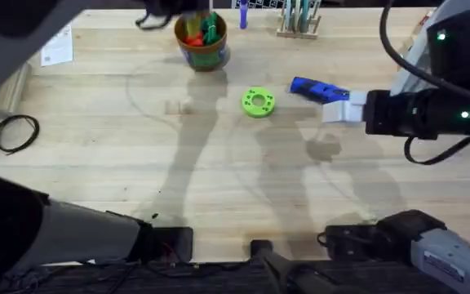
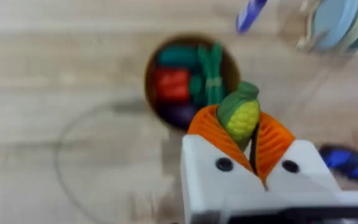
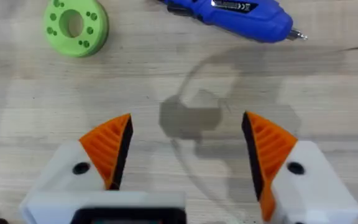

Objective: Pick up the gripper from the table and insert it into the empty holder that is missing its gripper. Then pick up a screw, insert it into the mounting hole, and use the screwdriver to tighten it. Finally, clean up the table by picking up the vegetable and placing it into the bucket.

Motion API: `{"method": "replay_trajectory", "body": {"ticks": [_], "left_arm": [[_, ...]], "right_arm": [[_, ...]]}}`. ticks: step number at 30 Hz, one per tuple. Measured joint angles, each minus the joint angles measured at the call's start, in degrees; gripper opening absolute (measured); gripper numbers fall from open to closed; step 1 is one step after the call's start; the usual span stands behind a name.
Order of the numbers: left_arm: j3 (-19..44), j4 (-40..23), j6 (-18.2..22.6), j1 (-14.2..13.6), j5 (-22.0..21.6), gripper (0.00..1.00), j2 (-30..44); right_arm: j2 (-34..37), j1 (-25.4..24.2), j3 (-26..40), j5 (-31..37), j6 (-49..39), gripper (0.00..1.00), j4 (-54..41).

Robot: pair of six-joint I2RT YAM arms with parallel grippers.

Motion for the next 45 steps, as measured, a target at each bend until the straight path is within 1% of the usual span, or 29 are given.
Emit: {"method": "replay_trajectory", "body": {"ticks": [2,5,9,13,16,19,22,23,26,28,29,30,33,36,41,45], "left_arm": [[0.40,5.02,1.22,0.00,-1.04,0.031,-0.27],[0.45,10.89,2.65,0.00,-2.19,0.031,0.43],[0.47,15.61,3.76,0.30,-3.07,0.031,3.78],[0.47,17.64,4.40,1.46,-3.31,0.031,9.03],[0.47,17.41,4.64,2.52,-3.31,0.031,12.05],[0.45,15.92,4.66,3.39,-3.44,0.031,12.99],[0.45,15.90,4.64,3.61,-3.51,0.031,12.80],[0.45,15.93,4.96,3.58,-3.50,0.062,12.73],[0.45,15.88,5.05,3.54,-3.50,0.516,12.73],[0.45,15.43,5.05,3.54,-3.49,0.844,12.71],[0.45,14.85,4.97,3.54,-3.49,0.949,12.71],[0.45,14.19,5.02,3.54,-3.49,0.975,12.69],[0.45,10.60,5.05,3.54,-3.15,0.985,12.11],[0.45,4.37,4.97,3.54,-1.85,0.985,9.52],[0.45,-5.62,4.54,3.46,-0.93,0.985,0.30],[0.15,-12.96,4.53,3.06,-1.39,0.985,-7.87]], "right_arm": [[0.00,0.00,0.00,0.00,0.00,0.991,-0.01],[0.00,0.00,0.00,0.00,0.00,0.992,0.01],[0.00,0.00,0.00,0.00,0.00,0.992,0.02],[0.00,0.00,0.00,0.00,0.00,0.991,0.02],[0.00,0.00,0.00,0.00,0.00,0.990,0.02],[0.00,0.00,0.00,0.00,0.00,0.991,0.02],[0.00,0.00,0.00,0.00,0.00,0.991,0.17],[0.00,0.00,0.00,0.00,0.00,0.991,0.45],[0.00,0.00,0.00,0.00,0.00,0.991,1.27],[0.00,0.00,0.00,0.00,-0.01,0.991,1.41],[0.00,0.00,0.00,0.00,0.00,0.991,1.44],[0.00,0.00,0.00,0.00,0.00,0.991,1.44],[0.00,0.00,0.00,0.00,-0.02,0.992,1.44],[0.00,0.00,0.00,0.00,0.00,0.991,1.41],[0.00,0.00,0.00,0.00,0.00,0.990,1.21],[0.00,0.00,0.00,0.00,-0.02,0.991,1.00]]}}
